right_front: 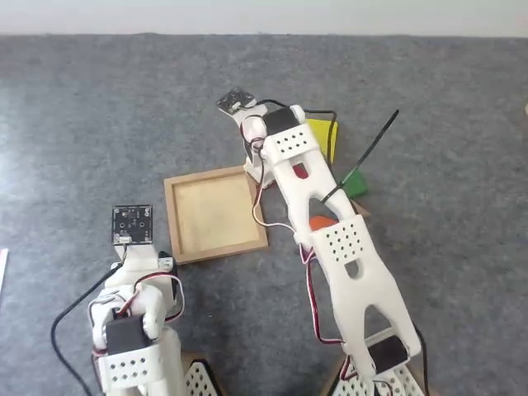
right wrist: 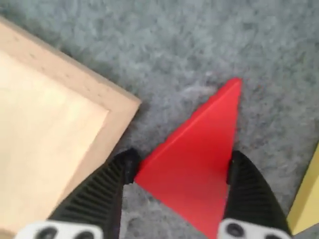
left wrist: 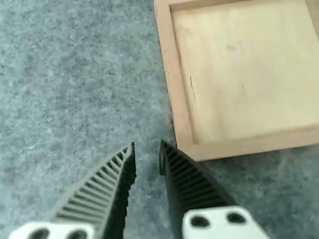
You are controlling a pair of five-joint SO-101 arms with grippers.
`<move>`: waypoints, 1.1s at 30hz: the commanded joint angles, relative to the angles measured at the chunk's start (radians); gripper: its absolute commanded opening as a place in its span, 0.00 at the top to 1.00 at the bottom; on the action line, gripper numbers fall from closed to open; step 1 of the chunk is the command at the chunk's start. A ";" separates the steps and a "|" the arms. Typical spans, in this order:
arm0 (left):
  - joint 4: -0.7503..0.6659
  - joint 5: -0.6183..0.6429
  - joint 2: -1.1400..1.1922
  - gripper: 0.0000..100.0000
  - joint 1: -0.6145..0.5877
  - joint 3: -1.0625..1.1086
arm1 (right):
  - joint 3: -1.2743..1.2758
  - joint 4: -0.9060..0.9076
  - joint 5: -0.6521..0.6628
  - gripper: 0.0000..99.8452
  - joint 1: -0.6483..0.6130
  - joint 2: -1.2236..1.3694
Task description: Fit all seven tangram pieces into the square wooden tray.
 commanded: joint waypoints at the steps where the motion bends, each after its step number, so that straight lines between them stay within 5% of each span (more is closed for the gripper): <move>1: 0.003 0.000 -0.018 0.92 0.002 -0.012 | -0.055 -0.007 0.055 0.81 0.041 0.013; 20: 0.003 0.000 -0.018 0.92 0.002 -0.012 | -0.307 0.165 0.038 0.81 0.042 -0.047; 28: 0.003 0.000 -0.018 0.92 0.002 -0.012 | 0.150 0.162 -0.051 0.81 -0.124 -0.400; 33: 0.003 0.000 -0.018 0.92 0.002 -0.012 | 0.430 0.076 0.032 0.81 -0.159 -0.573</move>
